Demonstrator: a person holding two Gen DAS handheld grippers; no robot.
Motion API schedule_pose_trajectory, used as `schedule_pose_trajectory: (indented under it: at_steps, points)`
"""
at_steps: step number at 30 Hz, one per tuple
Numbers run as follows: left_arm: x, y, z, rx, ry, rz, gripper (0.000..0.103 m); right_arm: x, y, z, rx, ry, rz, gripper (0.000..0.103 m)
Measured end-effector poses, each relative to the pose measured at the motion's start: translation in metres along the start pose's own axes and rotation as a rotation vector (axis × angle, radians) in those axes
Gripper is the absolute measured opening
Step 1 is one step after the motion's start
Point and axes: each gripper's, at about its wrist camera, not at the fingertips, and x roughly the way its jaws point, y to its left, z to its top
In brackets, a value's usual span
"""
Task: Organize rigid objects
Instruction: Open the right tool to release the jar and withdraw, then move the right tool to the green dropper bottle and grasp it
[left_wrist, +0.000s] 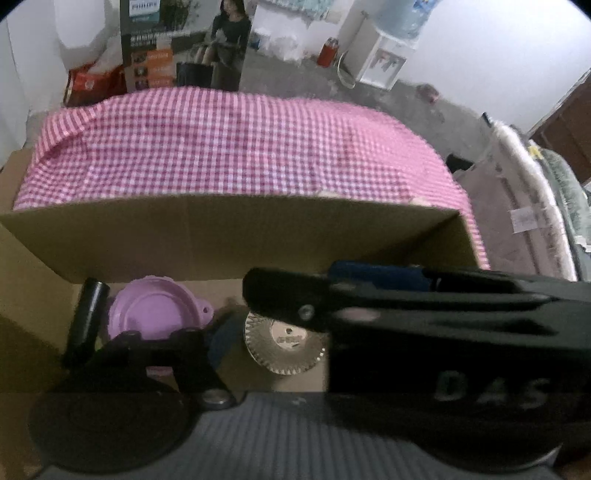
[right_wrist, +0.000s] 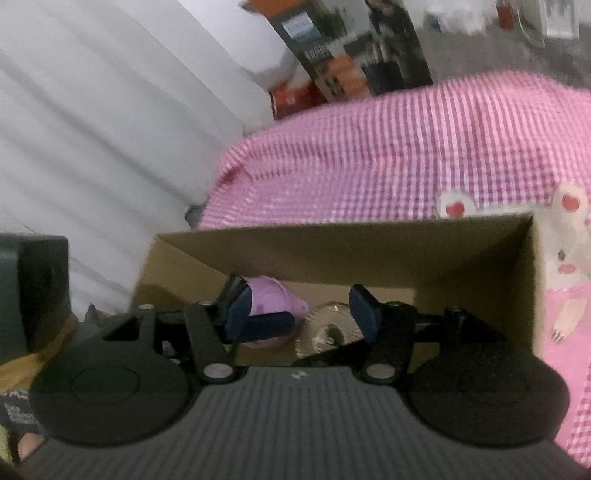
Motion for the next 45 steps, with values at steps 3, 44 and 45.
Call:
schedule_pose_trajectory:
  at_steps: [3,44,45]
  points:
    - [-0.018,-0.004,-0.007,0.009,-0.023,-0.004,0.074,-0.028,0.009,-0.007,-0.008,-0.087,0.017,0.060]
    - [-0.110,-0.006,-0.288,0.468,-0.537,0.097,0.082,-0.139,0.099,-0.253,-0.261,-0.265,0.043,0.050]
    - [-0.107,-0.005,-0.287,0.465,-0.542,0.096,0.080,-0.132,0.098,-0.249,-0.266,-0.256,0.041,0.048]
